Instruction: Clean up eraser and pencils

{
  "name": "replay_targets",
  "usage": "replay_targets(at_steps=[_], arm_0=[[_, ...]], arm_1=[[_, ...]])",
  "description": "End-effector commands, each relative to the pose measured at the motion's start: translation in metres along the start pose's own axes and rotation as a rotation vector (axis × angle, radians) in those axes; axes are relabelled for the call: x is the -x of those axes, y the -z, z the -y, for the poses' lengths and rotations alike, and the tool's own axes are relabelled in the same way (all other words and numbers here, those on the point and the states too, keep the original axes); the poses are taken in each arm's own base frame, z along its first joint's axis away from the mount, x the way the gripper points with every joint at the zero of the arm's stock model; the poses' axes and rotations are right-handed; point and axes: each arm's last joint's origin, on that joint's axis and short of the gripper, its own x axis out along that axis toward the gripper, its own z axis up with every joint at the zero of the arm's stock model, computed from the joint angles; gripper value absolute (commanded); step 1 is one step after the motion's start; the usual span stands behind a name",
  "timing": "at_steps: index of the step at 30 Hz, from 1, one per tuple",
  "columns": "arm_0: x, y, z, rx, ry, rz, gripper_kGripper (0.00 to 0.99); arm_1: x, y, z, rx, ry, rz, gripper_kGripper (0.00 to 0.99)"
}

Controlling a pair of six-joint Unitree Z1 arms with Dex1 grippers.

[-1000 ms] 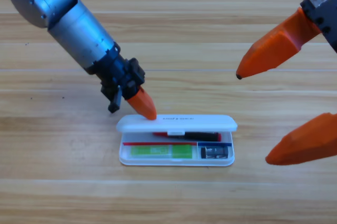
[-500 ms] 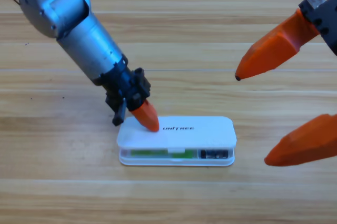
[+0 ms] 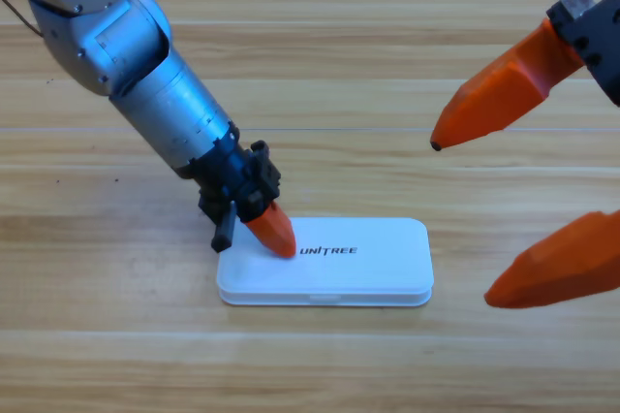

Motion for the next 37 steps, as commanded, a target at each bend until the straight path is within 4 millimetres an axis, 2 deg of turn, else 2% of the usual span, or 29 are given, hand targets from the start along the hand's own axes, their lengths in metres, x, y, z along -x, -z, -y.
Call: replay_targets(at_steps=[1, 3, 4, 6, 7, 8, 11, 14, 20, 23, 29, 37], arm_0=[[-0.02, 0.004, 0.013, 0.039, 0.053, -0.085, 0.0], [0.009, -0.01, 0.018, 0.036, 0.038, -0.087, 0.0], [0.028, -0.019, 0.023, 0.025, 0.02, -0.086, 0.176], [0.07, -0.034, 0.037, 0.001, -0.047, -0.088, 0.752], [0.092, -0.041, 0.046, -0.014, -0.071, -0.07, 0.934], [0.112, -0.046, 0.057, -0.028, -0.091, -0.05, 0.983], [0.161, -0.057, 0.091, -0.053, -0.146, 0.016, 0.99], [0.179, -0.064, 0.123, -0.061, -0.172, 0.044, 0.99], [0.168, -0.08, 0.167, -0.109, -0.087, 0.029, 0.99], [0.16, -0.087, 0.18, -0.137, -0.058, 0.019, 0.99], [0.154, -0.09, 0.185, -0.133, -0.076, -0.005, 0.99], [0.158, -0.086, 0.187, -0.107, -0.107, -0.015, 0.99]], arm_1=[[-0.02, 0.004, 0.004, -0.02, -0.051, -0.027, 0.931], [-0.019, 0.004, 0.003, -0.02, -0.051, -0.027, 0.931], [-0.02, 0.005, 0.004, -0.021, -0.052, -0.028, 0.931], [-0.02, 0.005, 0.004, -0.023, -0.052, -0.028, 0.931], [-0.02, 0.004, 0.004, -0.022, -0.051, -0.027, 0.931], [-0.02, 0.005, 0.004, -0.023, -0.052, -0.028, 0.931], [-0.02, 0.004, 0.004, -0.022, -0.053, -0.029, 0.931], [-0.02, 0.004, 0.004, -0.022, -0.053, -0.028, 0.931], [-0.022, 0.005, 0.005, -0.024, -0.055, -0.033, 0.931], [-0.022, 0.005, 0.005, -0.024, -0.055, -0.033, 0.931], [-0.023, 0.005, 0.005, -0.025, -0.056, -0.034, 0.931], [-0.023, 0.005, 0.005, -0.025, -0.056, -0.034, 0.931]])
